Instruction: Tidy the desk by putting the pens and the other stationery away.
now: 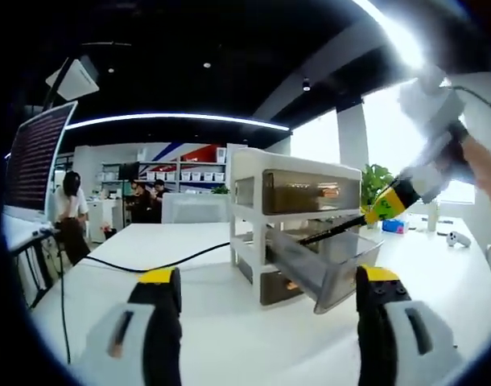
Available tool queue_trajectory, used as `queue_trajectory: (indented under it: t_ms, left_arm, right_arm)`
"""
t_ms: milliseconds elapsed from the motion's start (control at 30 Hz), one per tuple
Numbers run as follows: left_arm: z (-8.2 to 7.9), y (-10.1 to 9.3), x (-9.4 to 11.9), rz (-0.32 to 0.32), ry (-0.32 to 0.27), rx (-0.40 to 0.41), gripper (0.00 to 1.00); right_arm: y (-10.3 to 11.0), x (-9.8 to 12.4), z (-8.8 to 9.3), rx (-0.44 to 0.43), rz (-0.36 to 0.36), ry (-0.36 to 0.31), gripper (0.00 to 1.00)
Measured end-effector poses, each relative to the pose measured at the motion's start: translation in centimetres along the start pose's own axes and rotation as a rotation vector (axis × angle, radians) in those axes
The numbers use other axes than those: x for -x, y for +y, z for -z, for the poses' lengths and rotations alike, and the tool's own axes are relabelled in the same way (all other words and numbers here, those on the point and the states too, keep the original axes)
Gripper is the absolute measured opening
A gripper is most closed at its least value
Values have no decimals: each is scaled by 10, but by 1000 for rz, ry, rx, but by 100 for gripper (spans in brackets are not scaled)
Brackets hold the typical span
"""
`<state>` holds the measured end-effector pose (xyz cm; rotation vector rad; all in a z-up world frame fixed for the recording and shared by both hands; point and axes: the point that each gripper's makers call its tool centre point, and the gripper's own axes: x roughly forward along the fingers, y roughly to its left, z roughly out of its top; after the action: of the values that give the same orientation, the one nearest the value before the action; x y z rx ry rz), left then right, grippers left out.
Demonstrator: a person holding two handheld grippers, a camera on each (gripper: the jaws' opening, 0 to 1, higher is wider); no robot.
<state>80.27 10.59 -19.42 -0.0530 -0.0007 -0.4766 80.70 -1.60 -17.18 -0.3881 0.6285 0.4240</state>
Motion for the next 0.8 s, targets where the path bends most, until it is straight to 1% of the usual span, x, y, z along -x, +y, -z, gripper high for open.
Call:
queue_trajectory:
  t_ms: [67,100,200,300,333,367,400,467,567,700,767,800]
  left_arm:
    - [-1,-2,0,8,-5,7,89]
    - [-1,-2,0,9,-5,8,89]
    - [-1,-1,0,9,-3,10,88]
    - [-3,-1,0,21,-12,46,88]
    - [-4,-1,0,25,-17,53,88]
    - [-4,-1,0,27,-19,57,88]
    - [-4,-1,-1,28,-18,55,88]
    - [-5,-2,-1,31,-16,48,88]
    - [-5,-4,-1,39,-15,49,88]
    - [-3,-5,-2,44,-9,47,88]
    - [-3,-5,-2,43,-7,45,88]
    - [-3,-5,-2,42,-7,46,87]
  right_arm:
    - [-6,-4,3,65,67,25,13]
    - [-5,-8,2,83,76,33,13]
    - [1,-16,-1,79,58,31,13]
    - [11,-23,-2,70,14,31,13]
    - [13,-25,-2,68,11,32,13]
    - [13,-27,-2,77,23,34,13]
    - [12,-28,-4,77,26,31,13]
    - [14,-29,-2,68,9,39,14]
    - [20,-29,-1,86,-35,45,14]
    - [23,-28,-5,76,-67,18,15]
    - [28,-29,-8,97,-90,-5,15]
    - [29,-29,-8,97,-93,-6,15]
